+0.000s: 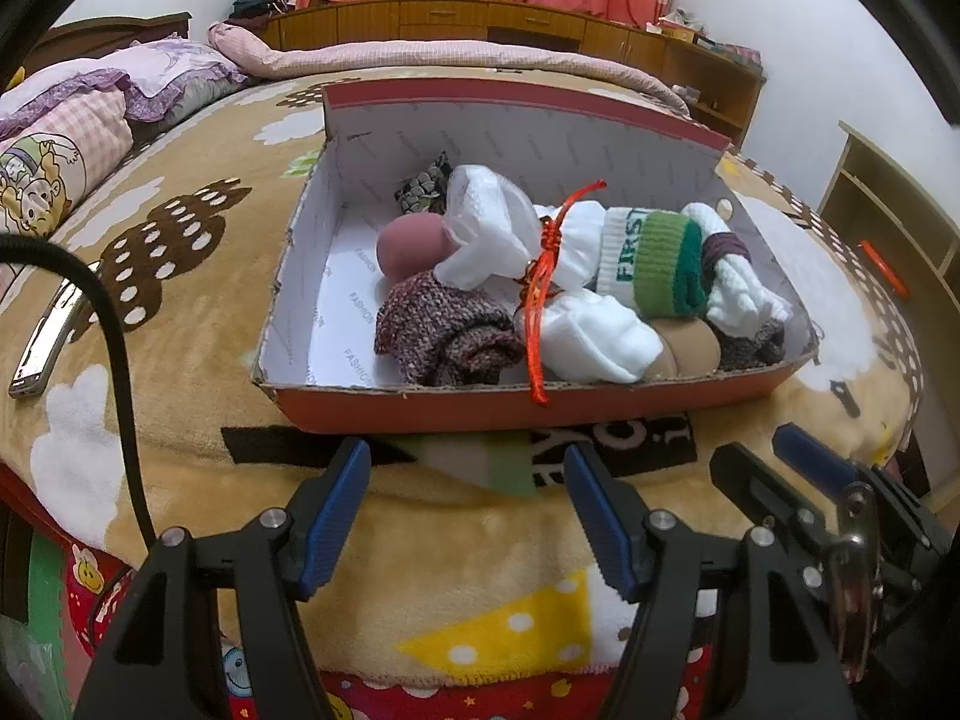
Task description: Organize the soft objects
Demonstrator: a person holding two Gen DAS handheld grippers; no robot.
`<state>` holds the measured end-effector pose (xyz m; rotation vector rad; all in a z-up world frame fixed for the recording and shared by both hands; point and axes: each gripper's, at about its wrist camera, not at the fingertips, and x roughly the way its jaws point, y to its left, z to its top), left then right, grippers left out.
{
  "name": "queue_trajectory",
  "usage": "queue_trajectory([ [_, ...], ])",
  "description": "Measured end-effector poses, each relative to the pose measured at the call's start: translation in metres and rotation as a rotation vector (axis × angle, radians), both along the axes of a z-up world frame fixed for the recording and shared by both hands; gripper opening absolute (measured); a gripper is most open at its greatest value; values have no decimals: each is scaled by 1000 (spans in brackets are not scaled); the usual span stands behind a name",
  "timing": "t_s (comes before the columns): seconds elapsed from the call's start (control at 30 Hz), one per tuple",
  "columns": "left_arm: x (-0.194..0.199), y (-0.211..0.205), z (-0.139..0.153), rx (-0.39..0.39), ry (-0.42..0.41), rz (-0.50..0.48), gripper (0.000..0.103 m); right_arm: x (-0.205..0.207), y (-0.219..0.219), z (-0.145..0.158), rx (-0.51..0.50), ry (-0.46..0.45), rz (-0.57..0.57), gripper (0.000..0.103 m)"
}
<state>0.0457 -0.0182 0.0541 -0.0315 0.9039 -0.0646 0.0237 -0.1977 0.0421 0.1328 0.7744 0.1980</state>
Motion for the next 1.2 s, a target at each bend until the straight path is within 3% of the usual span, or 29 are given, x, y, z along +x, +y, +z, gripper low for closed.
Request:
queue_trajectory([
  [1.2,3,-1,-7,8,34,11,75,-1,3,-4,3,13,-4,56],
])
